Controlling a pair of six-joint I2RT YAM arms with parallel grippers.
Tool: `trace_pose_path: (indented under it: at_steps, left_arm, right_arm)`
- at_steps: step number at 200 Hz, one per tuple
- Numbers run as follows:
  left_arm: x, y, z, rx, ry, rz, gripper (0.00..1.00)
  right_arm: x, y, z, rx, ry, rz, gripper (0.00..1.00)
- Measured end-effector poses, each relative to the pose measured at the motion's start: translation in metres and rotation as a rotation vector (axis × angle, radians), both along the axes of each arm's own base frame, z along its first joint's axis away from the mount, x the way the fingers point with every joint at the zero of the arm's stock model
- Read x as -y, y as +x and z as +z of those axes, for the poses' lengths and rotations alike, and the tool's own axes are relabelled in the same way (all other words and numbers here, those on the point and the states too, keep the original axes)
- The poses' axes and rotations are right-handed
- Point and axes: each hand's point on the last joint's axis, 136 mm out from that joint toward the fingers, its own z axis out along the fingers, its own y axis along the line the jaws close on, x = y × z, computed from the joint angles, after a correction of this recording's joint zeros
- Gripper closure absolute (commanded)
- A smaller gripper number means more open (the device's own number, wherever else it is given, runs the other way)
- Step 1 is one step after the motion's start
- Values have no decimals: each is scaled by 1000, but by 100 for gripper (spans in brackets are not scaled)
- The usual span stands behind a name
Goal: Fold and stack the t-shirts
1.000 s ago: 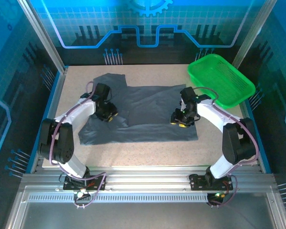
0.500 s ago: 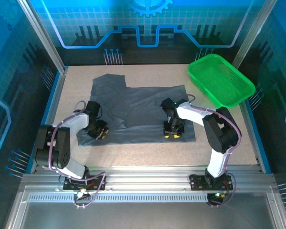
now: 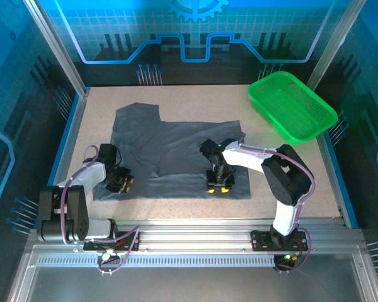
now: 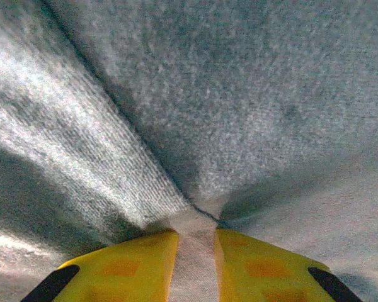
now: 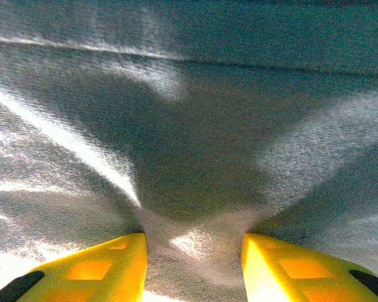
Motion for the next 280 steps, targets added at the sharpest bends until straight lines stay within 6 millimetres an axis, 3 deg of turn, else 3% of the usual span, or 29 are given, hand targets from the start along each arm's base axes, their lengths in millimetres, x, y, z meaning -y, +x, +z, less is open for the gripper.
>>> trace_pose_path:
  at_steps: [29,45,56,79,99,129,155,176,199,232,266,280]
  left_arm:
    - [-6,-1,9,-24,37,-21,67]
    - [-13,11,28,-7,79,-30,62]
    - [-20,31,49,44,114,-40,59]
    - [-32,96,94,167,166,-49,58]
    - [-47,153,106,219,188,-43,59]
    - [-85,230,91,267,203,14,59]
    - [-119,287,73,318,222,43,57]
    - [-141,330,65,386,251,38,52]
    - [-155,371,63,466,281,28,47]
    - [-161,402,49,513,299,11,45]
    - [-157,411,24,496,288,-14,45]
    - [-155,412,27,497,289,-25,44]
  right_arm:
    - [2,1,6,15,-6,-10,50]
    - [3,10,23,79,21,-13,47]
    - [4,22,40,142,60,-28,47]
    - [6,61,80,290,174,-77,47]
    - [7,103,106,400,265,-105,47]
    - [-8,165,142,521,358,-82,48]
    - [-19,205,162,587,398,-81,49]
    - [-20,221,169,610,408,-90,49]
    - [-21,222,170,609,407,-92,49]
    - [-17,220,164,592,398,-104,49]
    - [-12,211,145,545,374,-124,49]
    - [-12,211,144,543,374,-124,48]
